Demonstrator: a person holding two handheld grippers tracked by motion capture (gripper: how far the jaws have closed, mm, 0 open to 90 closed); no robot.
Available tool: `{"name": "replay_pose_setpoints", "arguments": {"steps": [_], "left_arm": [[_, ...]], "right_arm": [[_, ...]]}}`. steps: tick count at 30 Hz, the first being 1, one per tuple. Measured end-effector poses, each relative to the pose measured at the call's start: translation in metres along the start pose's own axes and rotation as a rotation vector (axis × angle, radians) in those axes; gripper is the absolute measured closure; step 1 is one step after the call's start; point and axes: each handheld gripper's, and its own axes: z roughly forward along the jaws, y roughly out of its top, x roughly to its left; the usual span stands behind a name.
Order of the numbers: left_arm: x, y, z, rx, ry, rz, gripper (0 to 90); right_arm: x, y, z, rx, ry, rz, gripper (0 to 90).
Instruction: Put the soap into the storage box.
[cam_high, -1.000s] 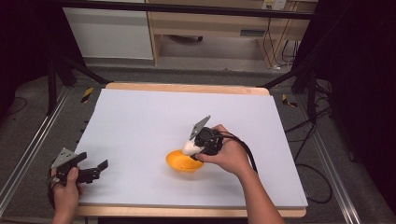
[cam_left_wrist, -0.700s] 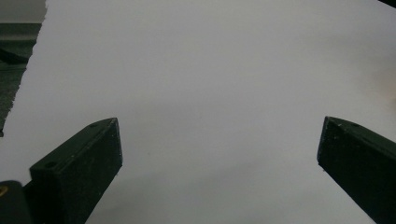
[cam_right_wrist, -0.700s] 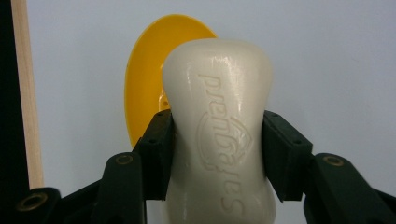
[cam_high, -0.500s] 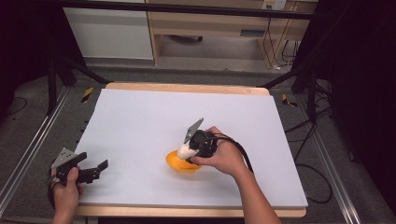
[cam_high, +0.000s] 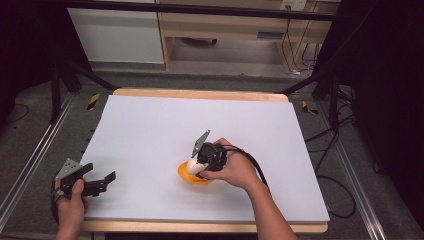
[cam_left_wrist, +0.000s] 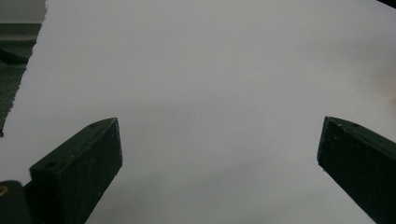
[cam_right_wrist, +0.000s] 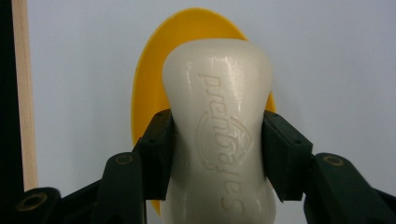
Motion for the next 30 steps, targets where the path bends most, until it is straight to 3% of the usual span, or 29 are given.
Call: {"name": "replay_pose_setpoints", "arguments": {"steps": [9,11,13,20,30], "left_arm": [[0.0,0.0,0.0,0.0,-0.001,-0.001,0.0],[0.0,0.0,0.0,-0.001,-0.003,-0.004,0.0],[0.0,0.0,0.0,-0.001,-0.003,-0.004,0.0],[0.0,0.0,0.0,0.001,0.0,-0.001,0.0],[0.0,0.0,0.0,0.0,0.001,0.0,0.0]], "right_arm": [[0.0,0.001,0.005,0.007,0.008,-0.004,49.2],[0.0,0.001,0.004,-0.016,0.004,-0.007,47.5],[0.001,0.001,0.002,-0.047,-0.001,0.009,38.3],[-0.001,-0.003,-0.016,-0.097,-0.029,0.036,32.5],[-0.011,-0.032,-0.032,-0.136,-0.094,0.164,21.6]]}}
